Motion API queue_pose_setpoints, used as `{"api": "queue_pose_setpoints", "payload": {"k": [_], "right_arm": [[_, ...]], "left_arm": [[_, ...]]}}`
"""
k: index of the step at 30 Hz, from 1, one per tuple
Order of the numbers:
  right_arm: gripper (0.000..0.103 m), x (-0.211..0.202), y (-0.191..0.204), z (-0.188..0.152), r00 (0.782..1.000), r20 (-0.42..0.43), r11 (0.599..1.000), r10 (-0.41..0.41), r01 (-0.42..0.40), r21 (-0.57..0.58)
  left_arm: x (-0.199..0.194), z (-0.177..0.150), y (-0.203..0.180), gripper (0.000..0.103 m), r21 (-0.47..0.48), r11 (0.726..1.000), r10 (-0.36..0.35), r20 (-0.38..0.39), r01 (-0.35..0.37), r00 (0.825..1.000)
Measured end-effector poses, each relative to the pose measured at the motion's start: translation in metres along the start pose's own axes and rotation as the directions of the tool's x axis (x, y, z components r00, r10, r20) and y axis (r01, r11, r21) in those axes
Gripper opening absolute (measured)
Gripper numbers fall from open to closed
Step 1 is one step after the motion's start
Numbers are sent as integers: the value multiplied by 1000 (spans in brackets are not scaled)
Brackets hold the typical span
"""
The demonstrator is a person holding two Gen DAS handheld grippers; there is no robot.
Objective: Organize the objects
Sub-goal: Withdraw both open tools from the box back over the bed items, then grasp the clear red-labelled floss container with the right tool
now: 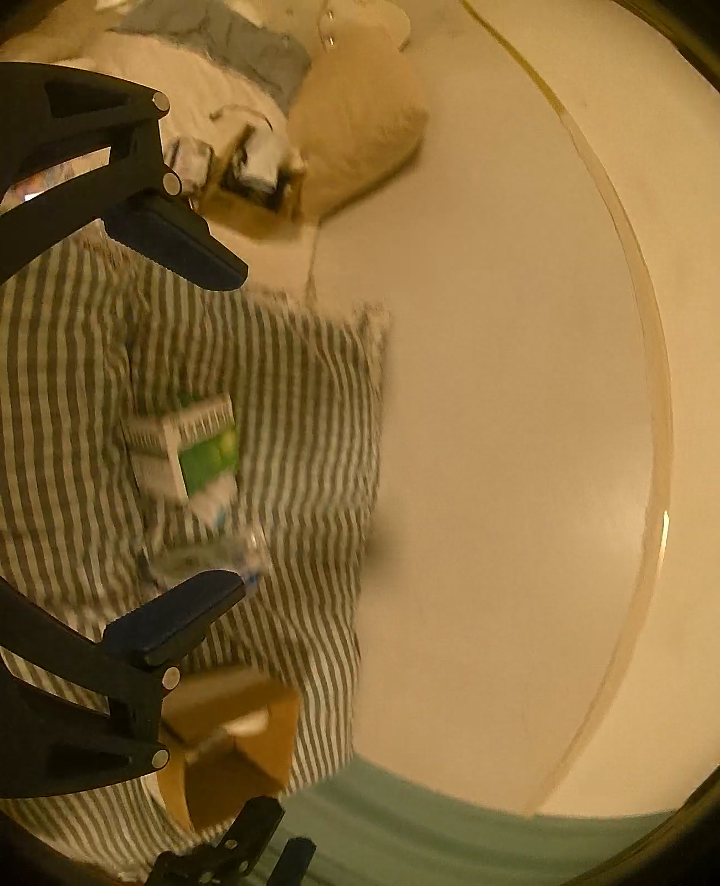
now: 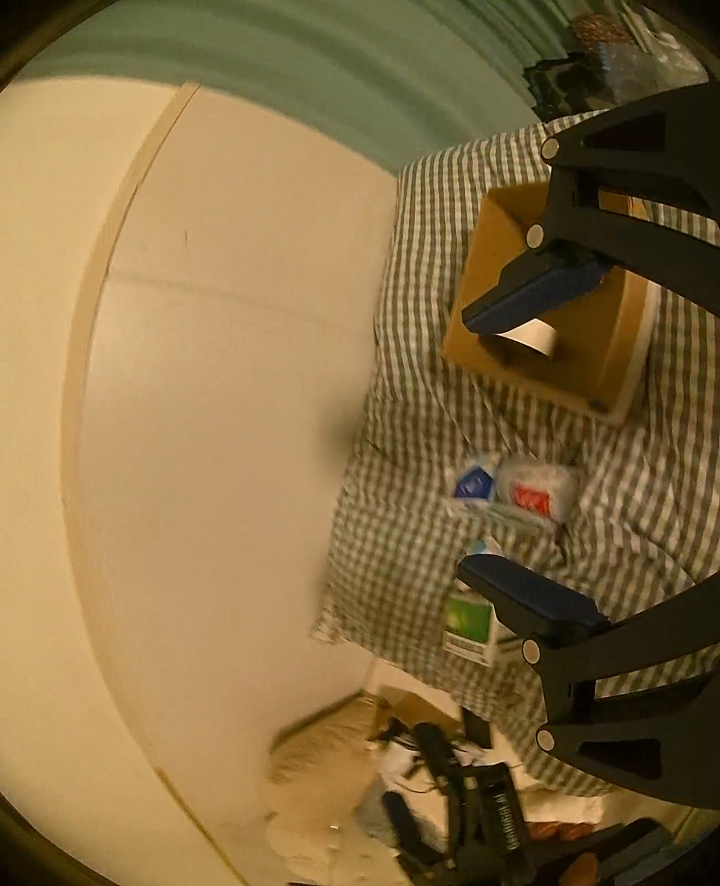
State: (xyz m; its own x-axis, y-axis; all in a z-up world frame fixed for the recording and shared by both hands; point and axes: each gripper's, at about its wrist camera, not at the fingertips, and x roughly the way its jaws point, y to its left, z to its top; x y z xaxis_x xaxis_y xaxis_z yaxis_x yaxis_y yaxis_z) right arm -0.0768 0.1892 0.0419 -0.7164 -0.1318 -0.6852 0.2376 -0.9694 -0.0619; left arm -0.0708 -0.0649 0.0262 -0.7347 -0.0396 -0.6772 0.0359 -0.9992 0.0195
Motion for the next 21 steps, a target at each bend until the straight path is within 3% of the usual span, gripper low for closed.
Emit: {"api": "queue_pose_setpoints", "payload": {"k": [3,7,11,13,16,21], "right_arm": [[82,20,21,-11,999,-32,999,30,-30,15],[82,39,50,-30,1000,-16,999,0,-1,-37],[82,72,62,-46,998,-52,998,-26,23,-50],[82,93,59,-55,995,-84,998,-50,48,-28],[82,125,47,-67,990,-136,1000,-26,27,6],[82,166,46,-74,983,-163,993,-86,72,-92]], "left_arm": [[10,-18,13,103,2,999,36,-13,-36,999],[31,-54,29,103,-35,998,53,-48,-55,997],[42,-69,32,103,43,994,103,-38,-101,994],[50,-76,28,103,72,991,119,-40,-116,992],[66,-84,16,103,90,991,104,-52,-99,993],[96,-101,-14,103,85,993,85,-37,-81,996]]}}
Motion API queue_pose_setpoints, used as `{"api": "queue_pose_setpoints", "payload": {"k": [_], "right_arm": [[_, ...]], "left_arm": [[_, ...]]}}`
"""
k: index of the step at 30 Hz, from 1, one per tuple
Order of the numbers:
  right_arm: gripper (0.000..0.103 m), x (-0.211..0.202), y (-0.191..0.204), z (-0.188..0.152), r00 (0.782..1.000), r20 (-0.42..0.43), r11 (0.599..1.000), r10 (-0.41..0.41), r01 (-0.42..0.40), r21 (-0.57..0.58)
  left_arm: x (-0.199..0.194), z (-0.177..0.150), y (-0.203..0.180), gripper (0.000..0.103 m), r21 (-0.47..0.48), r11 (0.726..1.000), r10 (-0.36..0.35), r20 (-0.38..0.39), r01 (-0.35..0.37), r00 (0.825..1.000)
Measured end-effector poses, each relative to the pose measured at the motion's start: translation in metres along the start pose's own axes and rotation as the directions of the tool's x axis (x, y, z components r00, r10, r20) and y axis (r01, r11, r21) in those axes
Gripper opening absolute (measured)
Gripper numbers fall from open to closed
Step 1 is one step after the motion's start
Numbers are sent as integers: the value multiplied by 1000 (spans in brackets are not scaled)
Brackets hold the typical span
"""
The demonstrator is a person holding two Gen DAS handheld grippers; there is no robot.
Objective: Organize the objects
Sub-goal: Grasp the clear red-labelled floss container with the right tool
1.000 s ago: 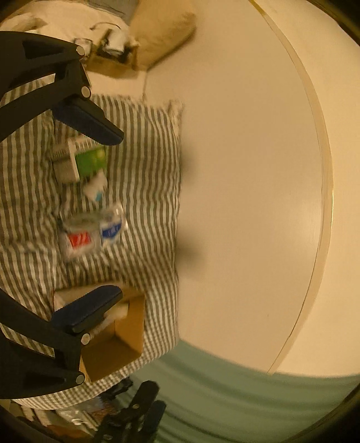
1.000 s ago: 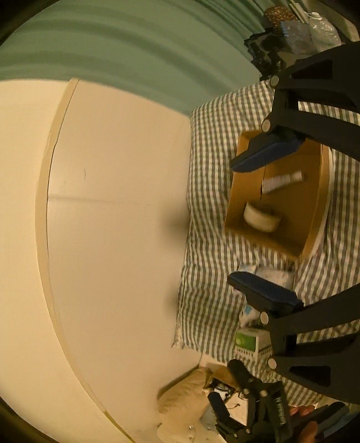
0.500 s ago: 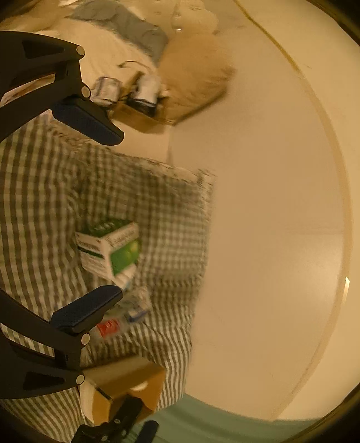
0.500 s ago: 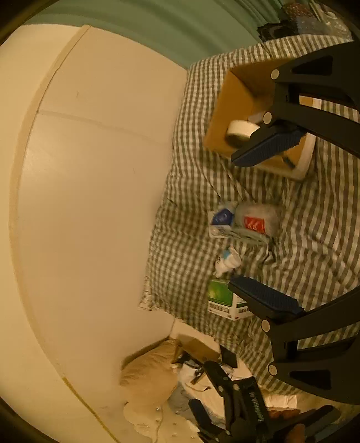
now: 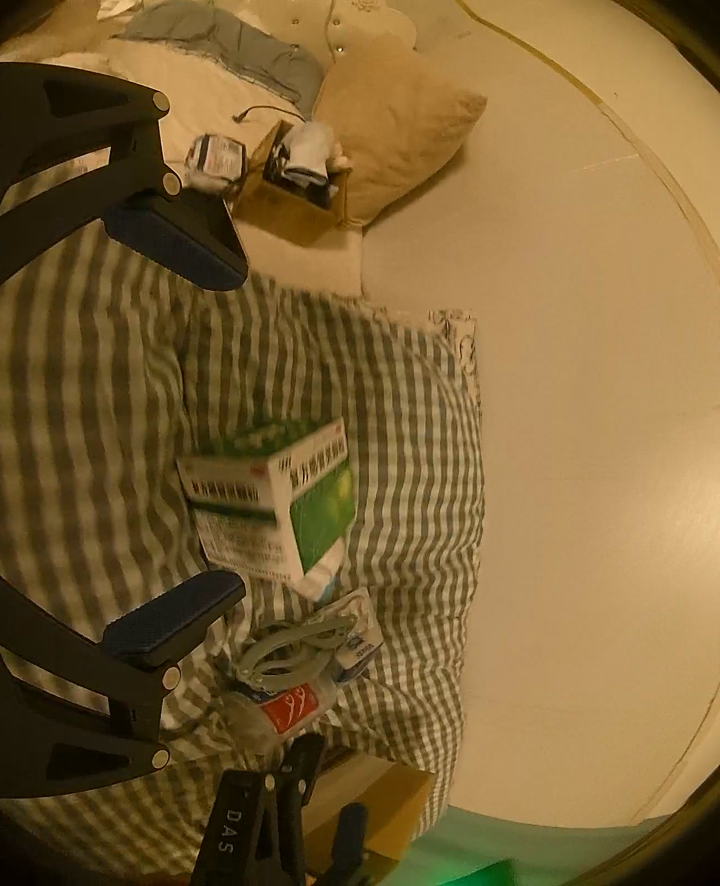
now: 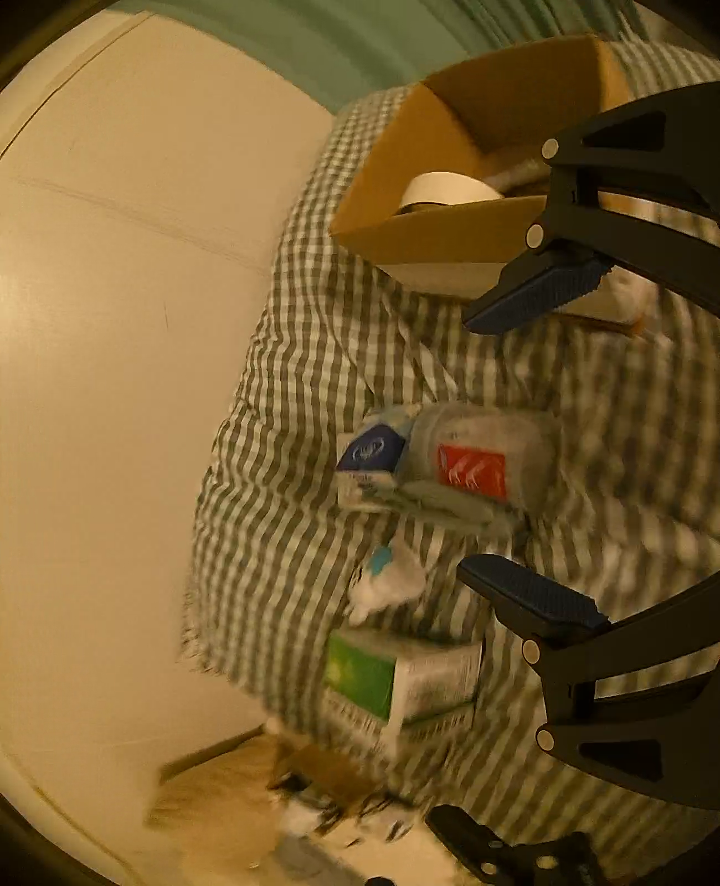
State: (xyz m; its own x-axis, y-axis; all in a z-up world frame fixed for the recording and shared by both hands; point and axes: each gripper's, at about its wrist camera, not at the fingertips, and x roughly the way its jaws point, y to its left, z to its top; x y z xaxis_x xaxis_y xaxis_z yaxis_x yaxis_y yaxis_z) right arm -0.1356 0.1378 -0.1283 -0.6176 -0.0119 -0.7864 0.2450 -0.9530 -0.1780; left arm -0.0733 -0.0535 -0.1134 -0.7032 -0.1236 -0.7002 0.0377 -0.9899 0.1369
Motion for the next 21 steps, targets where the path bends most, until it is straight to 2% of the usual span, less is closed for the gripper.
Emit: {"api": "queue_pose_setpoints", "payload": {"k": [2,5,10,12,15,17,21], "right_arm": [[82,15,0,0,999,-26,1000,-22,22,-18],[80,33,5,-3,994,-28,993,-107,105,-57],[80,65,12,-8,992,-74,992,-105,99,-81],[80,78,10,-11,990,-100,994,-95,89,-68],[80,94,0,-13,991,-132,1000,-27,27,2],[77,99,-5,-16,991,-132,999,22,-16,49],[73,96,-12,-18,993,-107,996,50,-42,80]], "left_arm": [[12,-5,-13,103,-10,1000,16,-1,-16,1000],[28,-7,-25,103,-42,999,19,-36,-20,999],[46,0,-32,103,-71,996,42,-55,-46,998],[52,1,-32,103,-80,995,54,-65,-59,996],[63,3,-39,103,-56,993,103,-80,-107,991],[72,4,-45,103,-30,992,121,-100,-124,988],[85,4,-53,103,-7,990,139,-123,-141,983]]}}
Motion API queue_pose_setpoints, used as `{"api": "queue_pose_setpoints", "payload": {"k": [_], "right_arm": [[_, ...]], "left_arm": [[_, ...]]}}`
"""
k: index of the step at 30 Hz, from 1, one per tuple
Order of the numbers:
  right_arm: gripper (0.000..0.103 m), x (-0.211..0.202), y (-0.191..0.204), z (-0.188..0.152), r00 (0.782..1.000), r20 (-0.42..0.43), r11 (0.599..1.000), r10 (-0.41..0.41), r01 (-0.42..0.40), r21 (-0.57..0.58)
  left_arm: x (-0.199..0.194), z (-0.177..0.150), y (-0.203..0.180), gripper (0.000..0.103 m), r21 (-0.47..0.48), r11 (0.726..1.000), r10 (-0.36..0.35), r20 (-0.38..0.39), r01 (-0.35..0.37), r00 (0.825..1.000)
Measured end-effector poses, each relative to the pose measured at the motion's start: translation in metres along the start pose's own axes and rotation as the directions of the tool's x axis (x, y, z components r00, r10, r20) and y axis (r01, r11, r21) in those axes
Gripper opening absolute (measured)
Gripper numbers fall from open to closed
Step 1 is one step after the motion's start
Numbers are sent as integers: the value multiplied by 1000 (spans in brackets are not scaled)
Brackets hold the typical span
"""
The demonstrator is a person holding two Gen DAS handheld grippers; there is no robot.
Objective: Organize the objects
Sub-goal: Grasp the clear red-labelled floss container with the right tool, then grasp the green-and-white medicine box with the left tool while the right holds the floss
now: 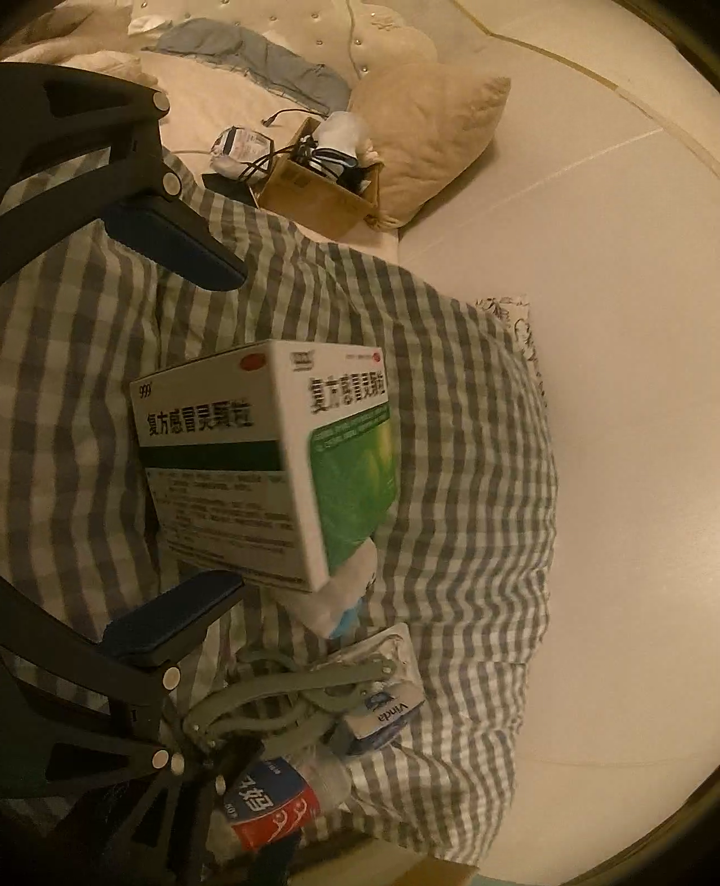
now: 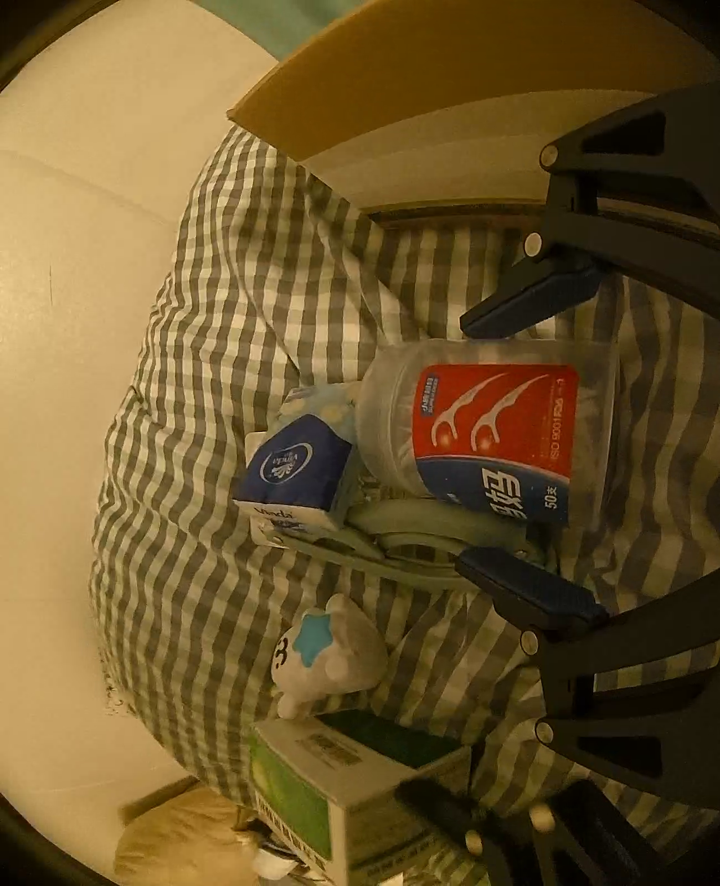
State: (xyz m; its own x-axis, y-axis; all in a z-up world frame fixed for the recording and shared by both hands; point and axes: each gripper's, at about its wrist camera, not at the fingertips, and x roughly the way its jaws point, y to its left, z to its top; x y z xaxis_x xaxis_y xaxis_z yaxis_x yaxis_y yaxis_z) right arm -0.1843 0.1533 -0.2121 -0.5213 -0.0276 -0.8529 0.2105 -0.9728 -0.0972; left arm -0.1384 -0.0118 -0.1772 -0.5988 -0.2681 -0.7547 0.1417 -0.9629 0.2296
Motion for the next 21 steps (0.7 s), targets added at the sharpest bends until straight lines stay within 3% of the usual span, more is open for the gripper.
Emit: {"api": "queue_pose_setpoints", "payload": {"k": [4,13,21], "right_arm": [[59,-11,-7,0,999,28,999,31,-31,24],[58,-31,-6,-3,997,73,999,28,-30,23],[58,-52,1,-7,995,89,999,42,-44,15]], "left_arm": [[-1,0,-1,103,-3,1000,19,7,-19,1000],[-36,-4,4,103,-16,999,30,115,-28,993],[-14,-5,19,103,-109,994,-26,16,28,1000]]}}
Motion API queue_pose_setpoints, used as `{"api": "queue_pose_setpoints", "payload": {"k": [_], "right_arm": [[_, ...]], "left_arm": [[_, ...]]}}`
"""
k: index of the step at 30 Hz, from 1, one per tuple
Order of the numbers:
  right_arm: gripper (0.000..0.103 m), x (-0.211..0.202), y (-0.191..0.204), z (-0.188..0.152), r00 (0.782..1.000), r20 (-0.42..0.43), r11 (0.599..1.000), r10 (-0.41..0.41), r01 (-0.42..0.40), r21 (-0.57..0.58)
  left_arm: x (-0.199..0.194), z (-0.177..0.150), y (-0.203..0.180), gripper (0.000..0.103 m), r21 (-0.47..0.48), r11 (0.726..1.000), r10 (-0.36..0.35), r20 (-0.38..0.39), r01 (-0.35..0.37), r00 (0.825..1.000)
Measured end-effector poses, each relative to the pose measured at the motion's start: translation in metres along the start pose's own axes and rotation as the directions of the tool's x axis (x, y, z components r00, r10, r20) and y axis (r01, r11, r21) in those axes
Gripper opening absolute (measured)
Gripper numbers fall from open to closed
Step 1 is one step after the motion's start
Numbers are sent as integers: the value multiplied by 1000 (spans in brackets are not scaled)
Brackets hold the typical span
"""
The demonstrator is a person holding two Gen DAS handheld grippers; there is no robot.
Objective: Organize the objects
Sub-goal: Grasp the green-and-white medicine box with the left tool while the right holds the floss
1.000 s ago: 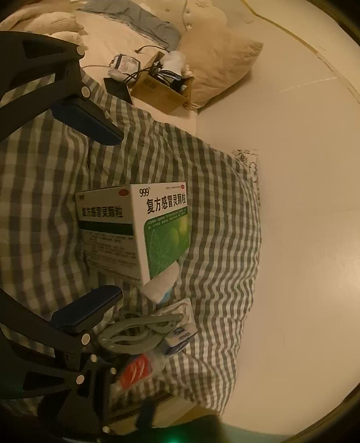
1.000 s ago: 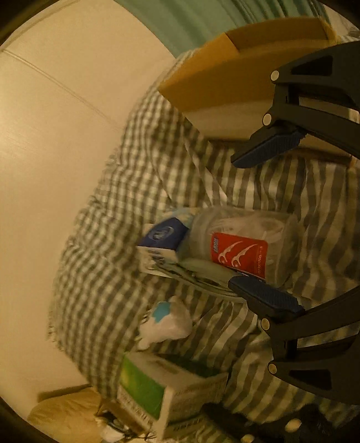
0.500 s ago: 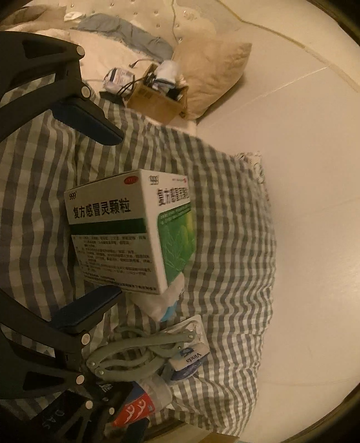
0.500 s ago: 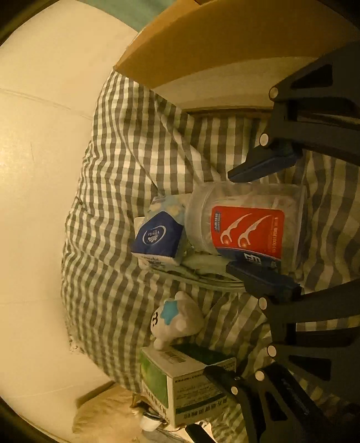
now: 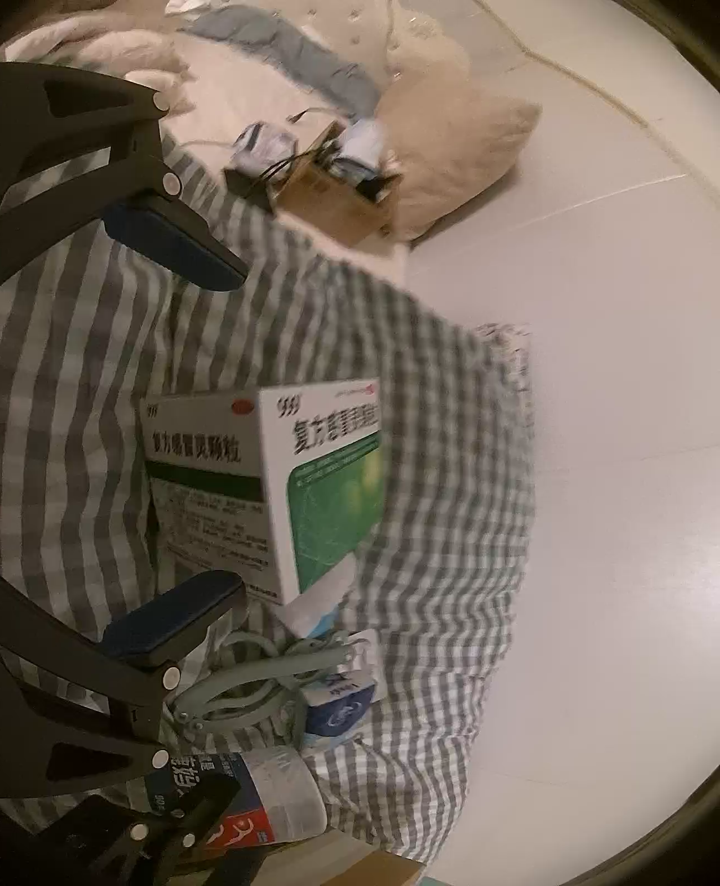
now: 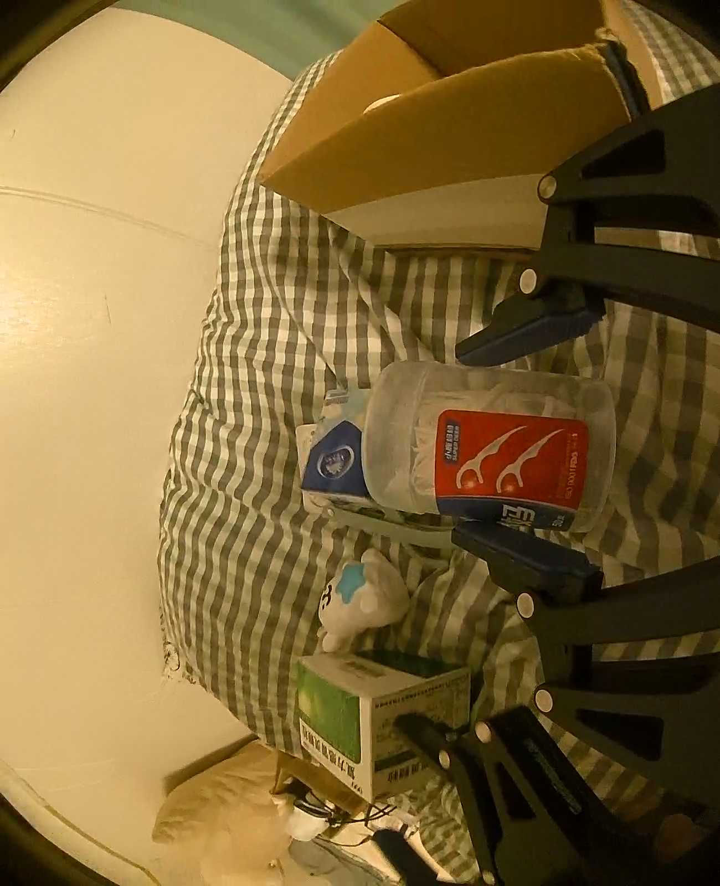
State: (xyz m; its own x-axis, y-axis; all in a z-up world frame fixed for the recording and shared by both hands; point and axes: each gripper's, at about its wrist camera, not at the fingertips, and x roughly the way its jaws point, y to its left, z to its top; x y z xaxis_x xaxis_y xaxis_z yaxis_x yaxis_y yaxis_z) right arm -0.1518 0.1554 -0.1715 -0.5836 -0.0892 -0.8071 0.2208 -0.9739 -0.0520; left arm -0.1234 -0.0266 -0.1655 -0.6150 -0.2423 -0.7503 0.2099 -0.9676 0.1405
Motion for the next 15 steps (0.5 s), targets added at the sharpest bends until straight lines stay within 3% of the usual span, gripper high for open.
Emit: {"api": "queue_pose_setpoints", "payload": {"k": [5,12,15], "right_arm": [[58,6,0,1,1000,-6,1000,13,-13,5],[57,15,-3,1,999,-17,1000,28,-28,11],[57,17,-3,1,999,-18,999,32,-31,13]], "left_arm": [[15,9,-17,103,21,1000,8,-6,-8,1000],[31,19,-22,103,-41,999,2,2,-2,1000],[25,11,-33,103,11,1000,20,10,-20,1000]]}}
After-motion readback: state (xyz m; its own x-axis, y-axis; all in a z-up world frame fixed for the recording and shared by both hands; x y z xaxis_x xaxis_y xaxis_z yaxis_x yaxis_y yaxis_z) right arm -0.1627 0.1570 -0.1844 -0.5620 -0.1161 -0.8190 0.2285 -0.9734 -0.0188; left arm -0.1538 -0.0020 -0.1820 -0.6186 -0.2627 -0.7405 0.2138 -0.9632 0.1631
